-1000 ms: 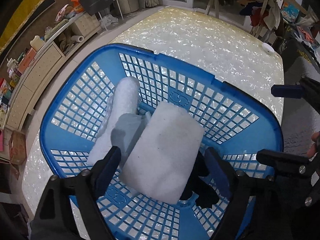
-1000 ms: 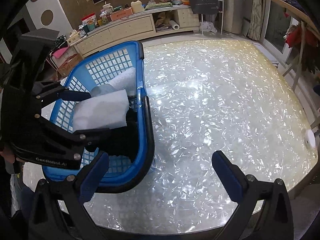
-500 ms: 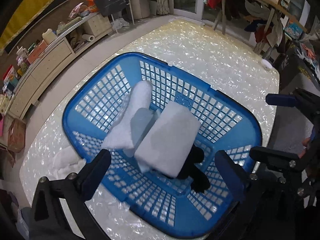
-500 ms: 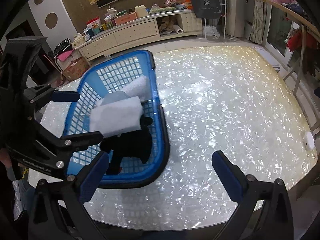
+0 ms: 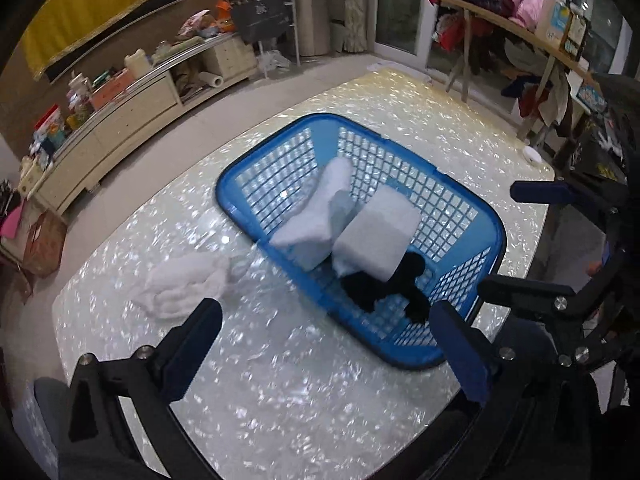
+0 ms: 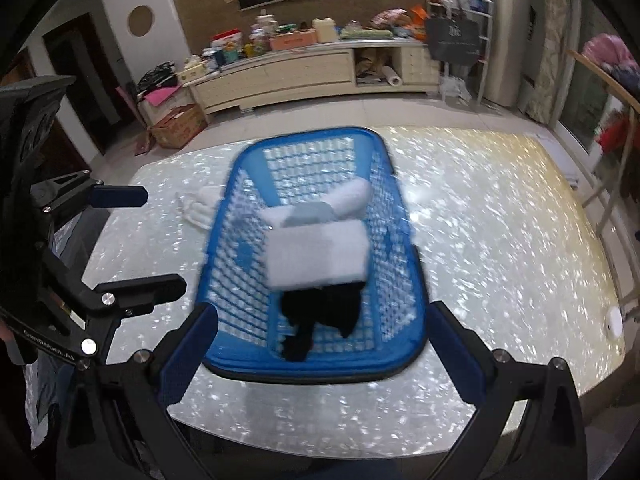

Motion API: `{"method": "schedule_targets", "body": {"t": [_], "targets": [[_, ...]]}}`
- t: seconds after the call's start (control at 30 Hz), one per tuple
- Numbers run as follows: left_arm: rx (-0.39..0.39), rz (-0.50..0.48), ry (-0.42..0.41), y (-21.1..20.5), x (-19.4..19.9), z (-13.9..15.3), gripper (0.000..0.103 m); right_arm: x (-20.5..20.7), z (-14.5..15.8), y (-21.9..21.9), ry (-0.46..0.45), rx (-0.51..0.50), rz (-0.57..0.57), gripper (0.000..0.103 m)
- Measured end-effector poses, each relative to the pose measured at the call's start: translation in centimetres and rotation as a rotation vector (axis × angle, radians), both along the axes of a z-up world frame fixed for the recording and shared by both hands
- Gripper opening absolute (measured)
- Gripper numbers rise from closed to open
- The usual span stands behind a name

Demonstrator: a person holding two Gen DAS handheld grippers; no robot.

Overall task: Organize soft objects
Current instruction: 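Move the right gripper to the rolled white towel and grasp it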

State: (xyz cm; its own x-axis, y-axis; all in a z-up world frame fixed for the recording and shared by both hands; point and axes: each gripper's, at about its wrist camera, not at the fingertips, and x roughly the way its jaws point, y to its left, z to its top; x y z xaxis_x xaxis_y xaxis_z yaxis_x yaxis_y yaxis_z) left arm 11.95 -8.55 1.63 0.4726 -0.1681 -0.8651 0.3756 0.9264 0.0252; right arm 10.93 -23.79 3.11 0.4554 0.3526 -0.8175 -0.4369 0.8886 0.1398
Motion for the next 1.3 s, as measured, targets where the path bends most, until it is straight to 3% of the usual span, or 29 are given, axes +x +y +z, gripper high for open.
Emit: {"method": "schedule_targets", "body": {"t": [0.27,0.53,1.07,1.13,1.3], "targets": [[-0.025,0.084,-0.022,6.4,-3.2,0.9,0.103,-0.5,1.0,5.5,-0.020,-0.028,0.095,0.103],[-0.059,0.197,-0.004,13.1,-5.1,0.1,0.103,-0.8,0.1,11.4,-0.030,-0.070,0.209,0.103],[-0.092,0.361,0.057,22.5,-5.0,-4.7,0.103,0.9,-4.3,22.3,0.016,-0.213,0.361,0.102],[-0.102,0.378,0.063,23.4,-4.5,-5.3,0.103,1.5,-4.9,23.3,0.028,-0.226,0.365,0.096],[-0.094,0.402,0.077,24.9,-3.1,-7.3,0.103,2.9,-6.5,26.0,0.040,-0.275,0.394,0.092]]}}
